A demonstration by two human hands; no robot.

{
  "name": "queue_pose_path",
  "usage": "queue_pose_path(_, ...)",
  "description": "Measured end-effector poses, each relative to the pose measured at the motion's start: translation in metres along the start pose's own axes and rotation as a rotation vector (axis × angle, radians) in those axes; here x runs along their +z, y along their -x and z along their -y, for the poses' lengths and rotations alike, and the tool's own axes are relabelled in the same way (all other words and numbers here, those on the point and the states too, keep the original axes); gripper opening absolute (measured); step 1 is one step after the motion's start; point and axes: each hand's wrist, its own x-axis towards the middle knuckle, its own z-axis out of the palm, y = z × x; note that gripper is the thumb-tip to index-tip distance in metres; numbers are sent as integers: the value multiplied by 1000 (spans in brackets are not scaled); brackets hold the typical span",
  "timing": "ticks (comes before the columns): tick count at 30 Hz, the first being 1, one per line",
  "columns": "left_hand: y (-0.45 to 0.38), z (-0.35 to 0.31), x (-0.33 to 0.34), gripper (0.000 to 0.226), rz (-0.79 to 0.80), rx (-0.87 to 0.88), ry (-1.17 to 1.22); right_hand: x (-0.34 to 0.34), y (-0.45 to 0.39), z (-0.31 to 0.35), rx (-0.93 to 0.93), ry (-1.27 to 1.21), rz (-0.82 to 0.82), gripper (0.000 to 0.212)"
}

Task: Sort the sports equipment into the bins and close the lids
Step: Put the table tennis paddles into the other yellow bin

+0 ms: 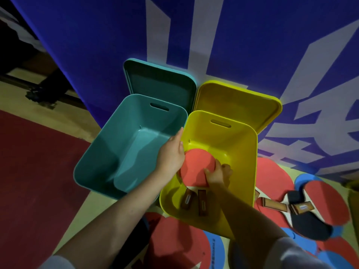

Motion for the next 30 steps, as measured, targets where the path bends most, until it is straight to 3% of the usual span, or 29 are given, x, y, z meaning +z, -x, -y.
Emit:
queue_pose_path(2,0,-2,-1,51,11,-3,-21,-6,-2,4,-53,189,47,61)
queue_pose_path(5,0,-7,-3,51,31,-24,-22,-26,-2,21,-103,182,80,65)
queue_pose_path(11,7,-21,-14,41,-120,164,-133,-119,37,34,-643,-262,-11,50)
queue_pose_path(13,15,-48,-16,37,-144,204,-24,-158,53,13,-688,-345,-125,41)
queue_pose_path(16,37,-113,-8,33,-78,252,239,-201,63,-43,-499,-481,-268,33)
queue_pose_path(20,78,-182,27,39,134,358,414,-228,75,-131,-146,-534,-392,30)
queue_pose_path(24,120,-204,78,33,334,349,426,-229,94,-208,24,-493,-389,31)
queue_pose_path(27,140,-206,117,35,428,289,345,-222,101,-258,108,-453,-330,46)
queue_pose_path(30,153,-185,153,32,484,176,218,-212,96,-294,166,-393,-242,30)
